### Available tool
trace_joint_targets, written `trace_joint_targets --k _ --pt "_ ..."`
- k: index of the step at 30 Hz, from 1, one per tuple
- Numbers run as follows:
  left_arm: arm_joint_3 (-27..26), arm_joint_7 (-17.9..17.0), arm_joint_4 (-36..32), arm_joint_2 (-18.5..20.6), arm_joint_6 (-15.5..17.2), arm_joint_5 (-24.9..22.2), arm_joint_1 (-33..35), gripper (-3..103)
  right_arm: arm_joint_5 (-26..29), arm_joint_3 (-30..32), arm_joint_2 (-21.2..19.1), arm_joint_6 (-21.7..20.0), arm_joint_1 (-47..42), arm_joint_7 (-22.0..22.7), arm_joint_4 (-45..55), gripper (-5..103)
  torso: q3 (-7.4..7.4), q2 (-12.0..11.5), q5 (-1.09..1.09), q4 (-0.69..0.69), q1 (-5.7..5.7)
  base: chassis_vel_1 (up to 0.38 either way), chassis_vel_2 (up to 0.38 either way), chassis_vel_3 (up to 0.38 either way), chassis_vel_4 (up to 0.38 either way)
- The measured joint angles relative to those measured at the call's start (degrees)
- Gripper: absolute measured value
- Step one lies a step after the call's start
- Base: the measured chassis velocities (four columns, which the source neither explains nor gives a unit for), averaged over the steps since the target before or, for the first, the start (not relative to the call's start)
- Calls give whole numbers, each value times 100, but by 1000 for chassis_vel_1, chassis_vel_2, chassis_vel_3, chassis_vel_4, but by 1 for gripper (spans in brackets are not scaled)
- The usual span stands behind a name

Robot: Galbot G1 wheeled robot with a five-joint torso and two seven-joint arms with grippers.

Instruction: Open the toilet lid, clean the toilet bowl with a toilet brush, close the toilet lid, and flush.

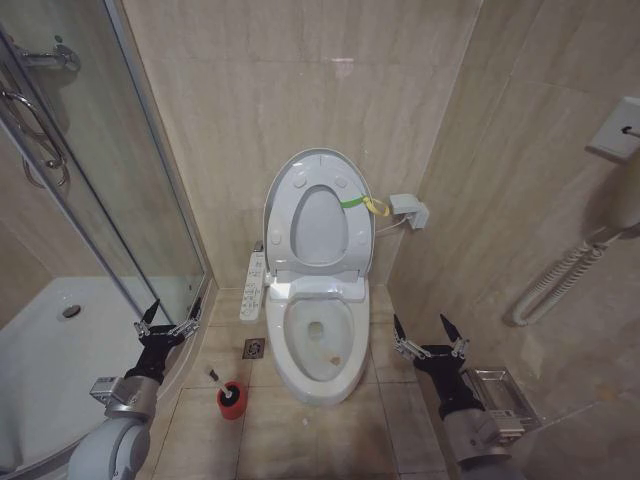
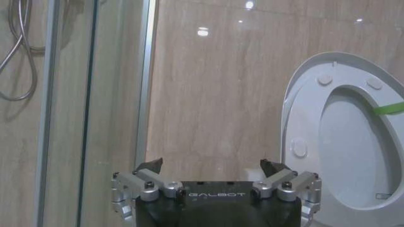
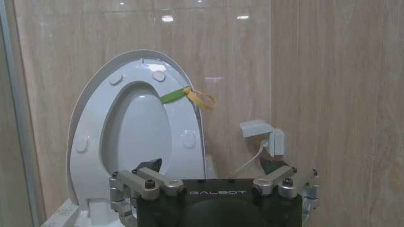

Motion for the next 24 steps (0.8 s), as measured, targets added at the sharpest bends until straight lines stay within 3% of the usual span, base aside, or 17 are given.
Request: trace_joint_targets --k 24 --pt "0 0 0 0 0 0 0 100 0 0 0 0 0 0 0 100 0 0 0 0 0 0 0 0 0"
